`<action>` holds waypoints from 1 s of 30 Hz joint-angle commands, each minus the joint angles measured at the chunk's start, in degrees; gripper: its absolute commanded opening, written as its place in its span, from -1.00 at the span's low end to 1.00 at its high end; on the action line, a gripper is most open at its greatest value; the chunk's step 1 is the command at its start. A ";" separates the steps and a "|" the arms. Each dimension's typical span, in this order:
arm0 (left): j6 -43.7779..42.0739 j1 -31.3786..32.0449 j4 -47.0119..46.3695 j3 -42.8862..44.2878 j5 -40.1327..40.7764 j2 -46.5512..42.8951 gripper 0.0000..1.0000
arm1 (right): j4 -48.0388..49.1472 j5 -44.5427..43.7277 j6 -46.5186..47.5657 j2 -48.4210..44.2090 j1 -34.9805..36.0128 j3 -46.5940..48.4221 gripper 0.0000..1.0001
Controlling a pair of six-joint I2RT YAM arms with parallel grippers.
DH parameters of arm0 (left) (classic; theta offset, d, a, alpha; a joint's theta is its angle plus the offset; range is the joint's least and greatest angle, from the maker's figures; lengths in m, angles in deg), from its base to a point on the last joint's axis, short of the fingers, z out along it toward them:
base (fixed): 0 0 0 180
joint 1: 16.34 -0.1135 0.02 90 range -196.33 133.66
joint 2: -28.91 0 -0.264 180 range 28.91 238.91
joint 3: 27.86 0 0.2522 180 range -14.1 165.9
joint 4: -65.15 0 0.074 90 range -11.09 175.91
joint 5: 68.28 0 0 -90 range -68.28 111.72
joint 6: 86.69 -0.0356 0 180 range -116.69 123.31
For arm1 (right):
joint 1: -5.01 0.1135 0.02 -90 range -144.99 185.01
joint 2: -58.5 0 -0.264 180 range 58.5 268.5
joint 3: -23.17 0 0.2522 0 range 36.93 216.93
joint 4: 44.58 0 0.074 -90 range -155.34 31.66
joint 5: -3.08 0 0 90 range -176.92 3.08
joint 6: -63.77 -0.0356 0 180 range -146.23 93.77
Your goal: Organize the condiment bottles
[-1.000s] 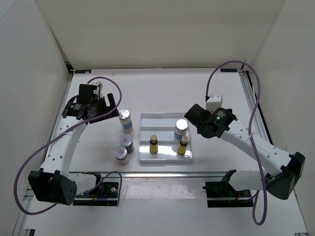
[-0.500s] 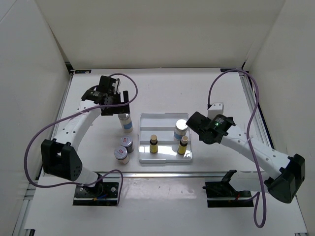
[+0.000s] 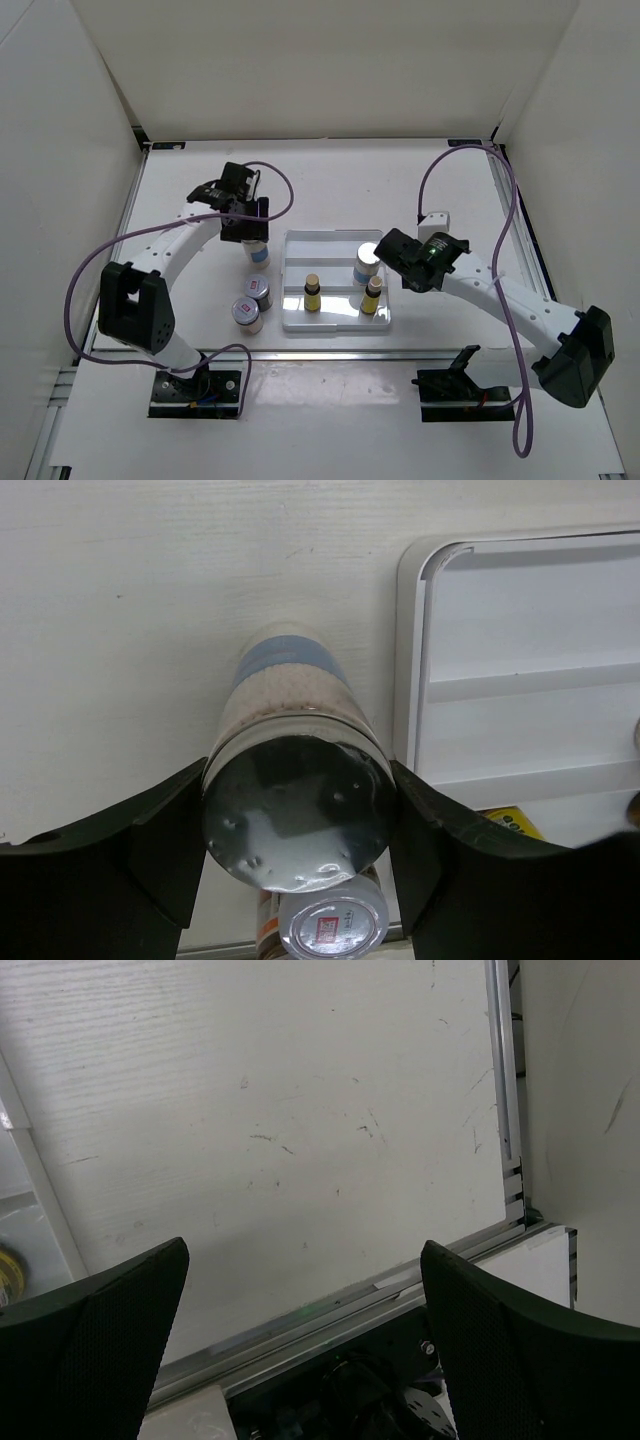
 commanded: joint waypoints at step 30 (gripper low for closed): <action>5.60 25.06 6.04 17.58 7.07 0.70 -0.79 | 3.61 2.70 -3.73 0.36 0.99 -3.38 1.00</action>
